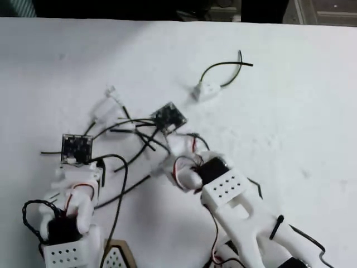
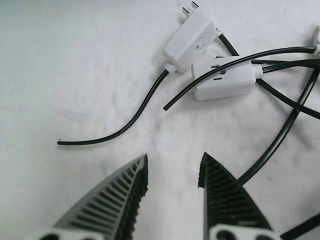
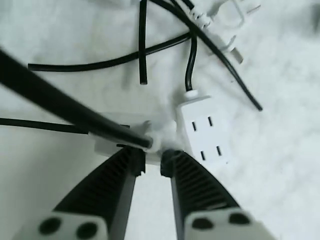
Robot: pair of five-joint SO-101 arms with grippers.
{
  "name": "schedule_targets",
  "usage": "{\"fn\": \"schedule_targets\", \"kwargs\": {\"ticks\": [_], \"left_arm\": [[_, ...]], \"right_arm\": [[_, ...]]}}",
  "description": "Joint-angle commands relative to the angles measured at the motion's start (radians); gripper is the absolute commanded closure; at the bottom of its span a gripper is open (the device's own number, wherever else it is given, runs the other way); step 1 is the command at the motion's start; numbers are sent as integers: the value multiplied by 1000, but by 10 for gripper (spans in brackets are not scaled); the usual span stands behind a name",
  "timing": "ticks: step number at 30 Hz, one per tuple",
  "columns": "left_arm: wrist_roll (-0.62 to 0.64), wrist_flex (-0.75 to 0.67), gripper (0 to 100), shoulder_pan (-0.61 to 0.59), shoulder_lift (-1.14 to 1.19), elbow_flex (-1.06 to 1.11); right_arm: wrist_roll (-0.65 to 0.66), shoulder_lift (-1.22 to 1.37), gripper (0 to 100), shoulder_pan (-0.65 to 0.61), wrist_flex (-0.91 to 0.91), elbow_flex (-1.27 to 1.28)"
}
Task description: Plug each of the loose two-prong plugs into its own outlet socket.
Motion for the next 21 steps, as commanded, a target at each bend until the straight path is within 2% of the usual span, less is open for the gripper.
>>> {"fn": "schedule_targets", "kwargs": {"ticks": [1, 11, 21], "left_arm": [[-2, -8, 819, 8, -10, 8], [-2, -17, 819, 8, -10, 11], [-2, -17, 819, 8, -10, 11]], "right_arm": [[40, -36, 981, 51, 19, -124], [161, 31, 981, 275, 12, -321], [164, 496, 981, 464, 12, -703]]}}
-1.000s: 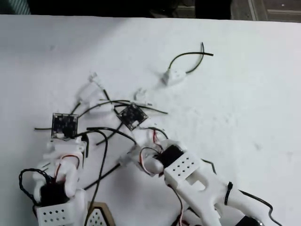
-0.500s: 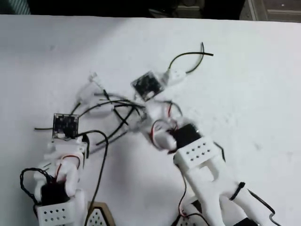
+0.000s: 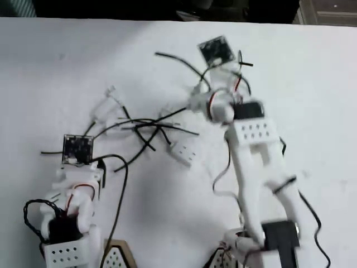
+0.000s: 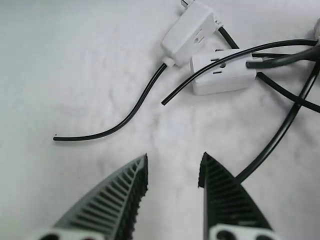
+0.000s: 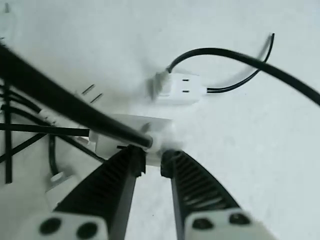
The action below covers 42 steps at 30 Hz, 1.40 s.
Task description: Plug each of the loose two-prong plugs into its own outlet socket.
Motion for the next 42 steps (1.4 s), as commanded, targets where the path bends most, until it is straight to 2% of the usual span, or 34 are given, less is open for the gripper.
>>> {"fn": "schedule_targets", "kwargs": {"ticks": [1, 7, 15, 20, 24, 32, 42], "left_arm": [[-2, -17, 819, 8, -10, -5], [-2, -17, 819, 8, -10, -5], [-2, -17, 819, 8, -10, -5], [-2, -17, 819, 8, -10, -5], [-2, -18, 819, 2, -10, -11], [6, -91, 817, -133, -10, -11], [6, -89, 816, -133, -10, -8]], "right_arm": [[6, 117, 981, 59, -2, -166], [8, 259, 981, 137, -2, -275], [8, 351, 973, 142, 18, -331], [6, 351, 876, 140, 156, -379], [6, 349, 874, 133, 292, -471], [8, 349, 875, 24, 521, -539], [-2, 349, 875, -170, 688, -529]]}}
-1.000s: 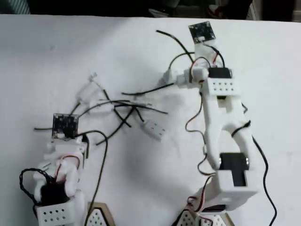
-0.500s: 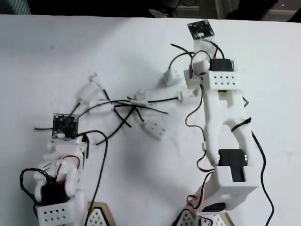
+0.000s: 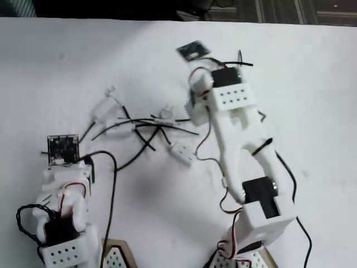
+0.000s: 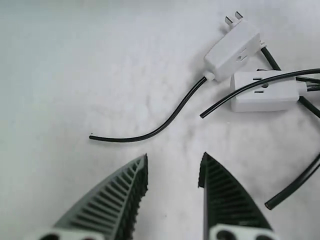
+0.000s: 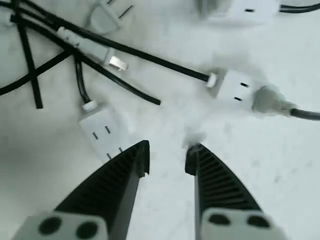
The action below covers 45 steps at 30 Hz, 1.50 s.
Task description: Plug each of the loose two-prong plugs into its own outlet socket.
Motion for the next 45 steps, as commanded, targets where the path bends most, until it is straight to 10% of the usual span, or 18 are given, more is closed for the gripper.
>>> {"fn": "schedule_targets", "kwargs": {"ticks": [1, 30, 45], "left_arm": [[6, -23, 816, -7, -10, -8], [3, -14, 816, -7, -10, -3], [0, -21, 816, -7, -10, 15]], "right_arm": [[-2, -16, 875, -62, 71, -35], [-84, -5, 886, -338, -234, 245], [8, -5, 878, -177, -248, 348]]}}
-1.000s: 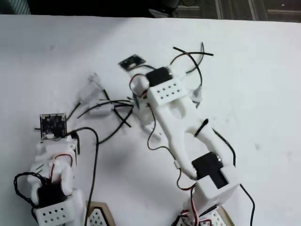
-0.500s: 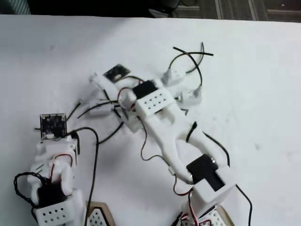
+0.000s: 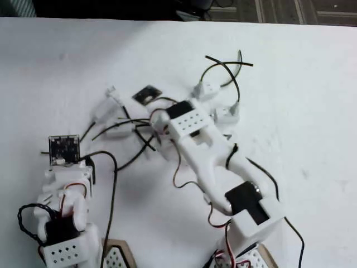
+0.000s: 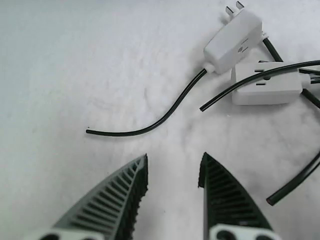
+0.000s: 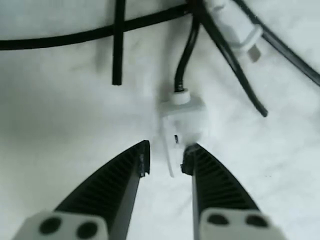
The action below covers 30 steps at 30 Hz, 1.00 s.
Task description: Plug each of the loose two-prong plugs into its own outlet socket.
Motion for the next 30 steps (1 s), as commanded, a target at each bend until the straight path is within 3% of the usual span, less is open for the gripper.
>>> {"fn": "schedule_targets", "kwargs": {"ticks": [1, 5, 13, 15, 19, 28, 30], "left_arm": [[0, -18, 816, -4, -10, -11], [0, -18, 816, -4, -10, -11], [0, -18, 816, -8, -10, -11], [0, -18, 816, -8, -10, -11], [0, -18, 816, -7, -10, -9], [-2, -18, 816, -8, -10, -9], [-2, -18, 816, -10, -10, -12]], "right_arm": [[12, -5, 863, 51, -8, -6], [14, 10, 794, 53, -8, 5], [44, 157, 795, 54, -91, 3], [46, 176, 824, 50, -91, 3], [48, 147, 987, 53, -90, -3], [52, -147, 981, 125, 22, 14], [107, -208, 981, 136, 61, 14]]}}
